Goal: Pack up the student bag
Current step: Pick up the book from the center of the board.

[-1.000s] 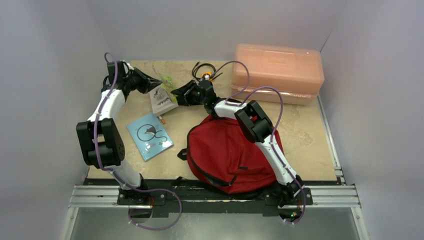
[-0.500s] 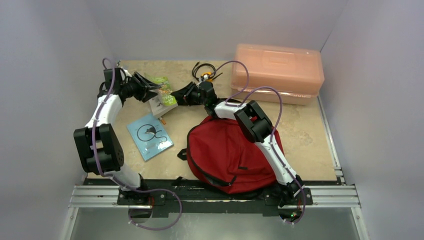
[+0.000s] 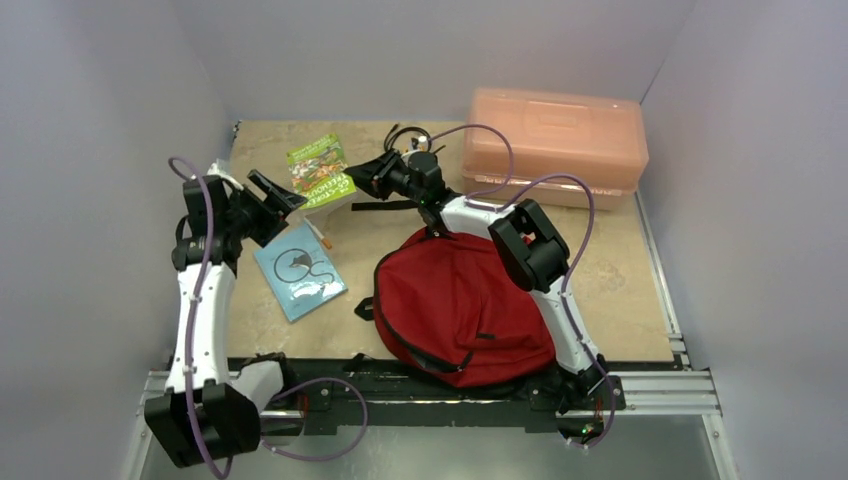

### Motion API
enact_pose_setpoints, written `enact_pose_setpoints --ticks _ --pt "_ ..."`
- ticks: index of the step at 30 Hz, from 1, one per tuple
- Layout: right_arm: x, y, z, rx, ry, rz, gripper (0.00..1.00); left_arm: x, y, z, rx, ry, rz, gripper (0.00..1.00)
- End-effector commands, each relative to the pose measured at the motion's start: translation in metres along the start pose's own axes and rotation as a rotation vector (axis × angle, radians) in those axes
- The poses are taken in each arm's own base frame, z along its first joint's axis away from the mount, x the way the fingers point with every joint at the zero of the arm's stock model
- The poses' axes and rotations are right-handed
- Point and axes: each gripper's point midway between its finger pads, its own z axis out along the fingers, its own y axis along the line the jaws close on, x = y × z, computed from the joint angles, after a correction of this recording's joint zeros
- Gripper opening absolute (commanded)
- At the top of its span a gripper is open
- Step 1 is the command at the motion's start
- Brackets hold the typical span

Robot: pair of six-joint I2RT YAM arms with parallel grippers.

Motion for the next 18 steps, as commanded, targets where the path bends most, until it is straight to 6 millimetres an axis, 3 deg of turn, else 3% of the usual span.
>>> enact_pose_setpoints --ticks 1,6,10,12,18 --pt "-0.018 0.092 -0.022 -0.239 -0.088 0.055 0.0 0.023 0.006 0.0 0.041 0.031 -0.128 0.75" --pt "-0.022 0.109 -0.038 -0.319 -0.124 0.202 0.0 0.044 -0.032 0.019 0.305 0.097 -0.219 0.83" --pt "-0.025 0.123 -0.047 -0.323 -0.159 0.233 0.0 0.048 -0.063 0.023 0.404 0.023 -0.178 0.96" --pt "-0.022 0.13 -0.05 -0.331 -0.163 0.251 0.0 0.047 -0.076 0.022 0.445 -0.033 -0.164 0.98" --pt "-0.008 0.135 -0.059 -0.339 -0.169 0.293 0.0 0.035 -0.079 0.026 0.454 -0.173 -0.244 1.0"
